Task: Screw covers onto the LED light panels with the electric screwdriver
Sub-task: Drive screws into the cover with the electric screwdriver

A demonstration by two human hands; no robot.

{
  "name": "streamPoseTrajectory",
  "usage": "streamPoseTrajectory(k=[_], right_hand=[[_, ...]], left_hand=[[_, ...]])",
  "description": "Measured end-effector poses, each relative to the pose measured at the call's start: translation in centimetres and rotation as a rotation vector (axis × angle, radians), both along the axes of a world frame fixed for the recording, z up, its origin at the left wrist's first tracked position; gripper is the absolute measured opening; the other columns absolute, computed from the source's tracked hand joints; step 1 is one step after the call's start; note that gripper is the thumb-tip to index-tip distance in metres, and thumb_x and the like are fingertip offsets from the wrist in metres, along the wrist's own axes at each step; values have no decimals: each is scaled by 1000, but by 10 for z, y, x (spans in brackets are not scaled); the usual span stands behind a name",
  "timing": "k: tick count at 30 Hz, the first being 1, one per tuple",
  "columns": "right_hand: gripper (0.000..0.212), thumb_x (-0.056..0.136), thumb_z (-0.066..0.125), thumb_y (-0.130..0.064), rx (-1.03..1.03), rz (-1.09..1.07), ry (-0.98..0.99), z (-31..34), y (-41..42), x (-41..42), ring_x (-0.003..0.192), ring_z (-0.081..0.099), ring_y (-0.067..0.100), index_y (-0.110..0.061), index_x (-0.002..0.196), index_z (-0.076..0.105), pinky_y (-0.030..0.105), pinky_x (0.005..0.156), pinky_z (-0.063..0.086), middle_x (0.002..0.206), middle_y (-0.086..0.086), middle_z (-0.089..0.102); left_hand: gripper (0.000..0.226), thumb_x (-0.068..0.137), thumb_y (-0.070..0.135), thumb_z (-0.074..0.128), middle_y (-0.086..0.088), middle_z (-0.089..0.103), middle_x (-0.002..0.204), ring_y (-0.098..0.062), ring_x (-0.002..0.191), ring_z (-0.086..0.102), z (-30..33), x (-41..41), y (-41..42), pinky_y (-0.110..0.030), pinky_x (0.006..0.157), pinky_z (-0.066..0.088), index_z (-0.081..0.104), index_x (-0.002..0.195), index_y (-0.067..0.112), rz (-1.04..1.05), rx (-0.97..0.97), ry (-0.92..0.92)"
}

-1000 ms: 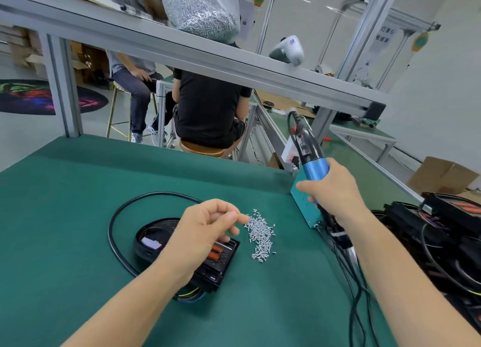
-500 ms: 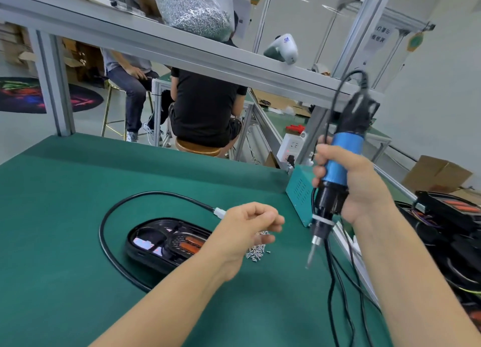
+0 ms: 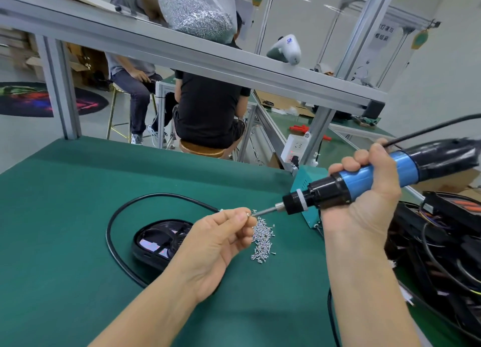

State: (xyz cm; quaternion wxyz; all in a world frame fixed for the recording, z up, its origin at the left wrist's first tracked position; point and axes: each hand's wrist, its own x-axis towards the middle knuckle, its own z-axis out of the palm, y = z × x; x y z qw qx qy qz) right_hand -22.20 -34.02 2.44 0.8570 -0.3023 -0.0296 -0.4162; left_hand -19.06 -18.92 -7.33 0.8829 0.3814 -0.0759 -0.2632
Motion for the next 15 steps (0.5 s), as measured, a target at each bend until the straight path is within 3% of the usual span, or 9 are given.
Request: streamPoseTrajectory(k=[15], right_hand=[[18,93,52,-7,-21,-22,-14,-2,17,5,46,46,4,-24,91,56,17,52,44,57,-9,47]], left_hand=[[19,71,11,63,-7,66,72,-10,59,60,0,-1,6,-19,55,53,65,88,3,18,-35,21]])
